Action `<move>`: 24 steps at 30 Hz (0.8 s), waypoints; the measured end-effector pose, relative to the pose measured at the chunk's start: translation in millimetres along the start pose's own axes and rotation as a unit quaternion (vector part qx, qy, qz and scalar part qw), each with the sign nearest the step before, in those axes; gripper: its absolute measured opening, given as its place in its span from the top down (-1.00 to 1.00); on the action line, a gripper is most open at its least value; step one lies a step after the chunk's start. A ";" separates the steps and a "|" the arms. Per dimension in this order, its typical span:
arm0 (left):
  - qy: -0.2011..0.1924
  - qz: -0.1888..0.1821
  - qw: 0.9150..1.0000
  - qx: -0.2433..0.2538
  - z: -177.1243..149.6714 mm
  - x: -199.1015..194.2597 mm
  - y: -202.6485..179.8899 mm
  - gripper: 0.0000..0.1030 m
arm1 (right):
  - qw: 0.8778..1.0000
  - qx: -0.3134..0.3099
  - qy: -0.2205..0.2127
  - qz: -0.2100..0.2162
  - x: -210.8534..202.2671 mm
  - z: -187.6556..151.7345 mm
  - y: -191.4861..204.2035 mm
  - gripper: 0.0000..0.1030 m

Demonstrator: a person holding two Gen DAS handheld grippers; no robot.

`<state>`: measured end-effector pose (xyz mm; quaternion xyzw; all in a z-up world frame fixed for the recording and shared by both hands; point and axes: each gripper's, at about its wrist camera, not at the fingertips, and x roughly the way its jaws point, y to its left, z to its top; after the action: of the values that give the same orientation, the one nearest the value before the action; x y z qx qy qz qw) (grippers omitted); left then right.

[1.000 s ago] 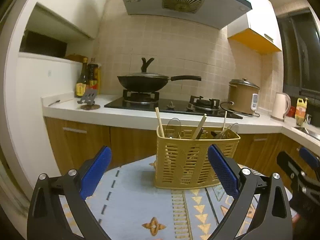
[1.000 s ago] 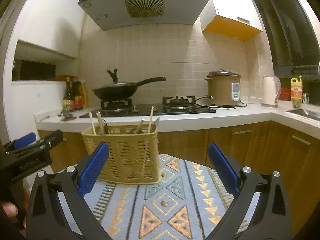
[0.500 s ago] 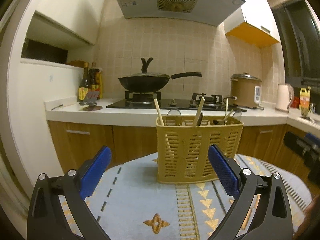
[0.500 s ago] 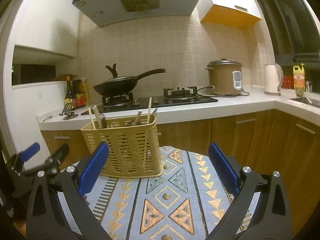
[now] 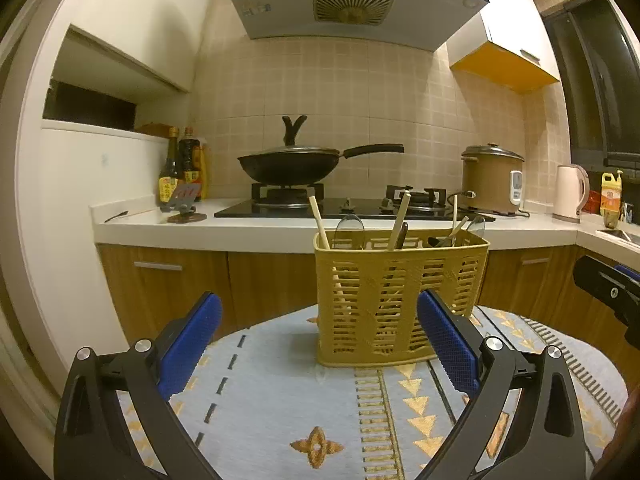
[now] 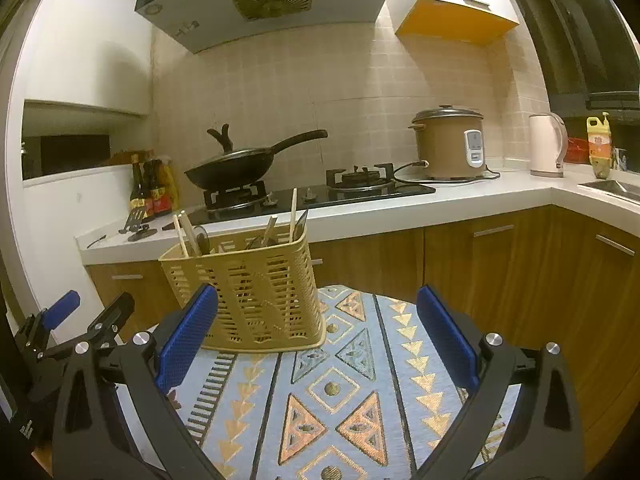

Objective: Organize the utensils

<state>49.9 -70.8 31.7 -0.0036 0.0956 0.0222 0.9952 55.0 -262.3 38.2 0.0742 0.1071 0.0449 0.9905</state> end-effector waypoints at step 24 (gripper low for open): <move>0.012 -0.004 1.000 -0.018 0.9 6.4 8.1 -0.84 | 1.000 -0.009 0.005 0.001 1.3 -1.9 6.7 -0.85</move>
<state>56.0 -62.5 31.3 -0.0220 0.1075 0.0197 0.9938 55.4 -255.3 37.1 0.0654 0.1114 0.0474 0.9905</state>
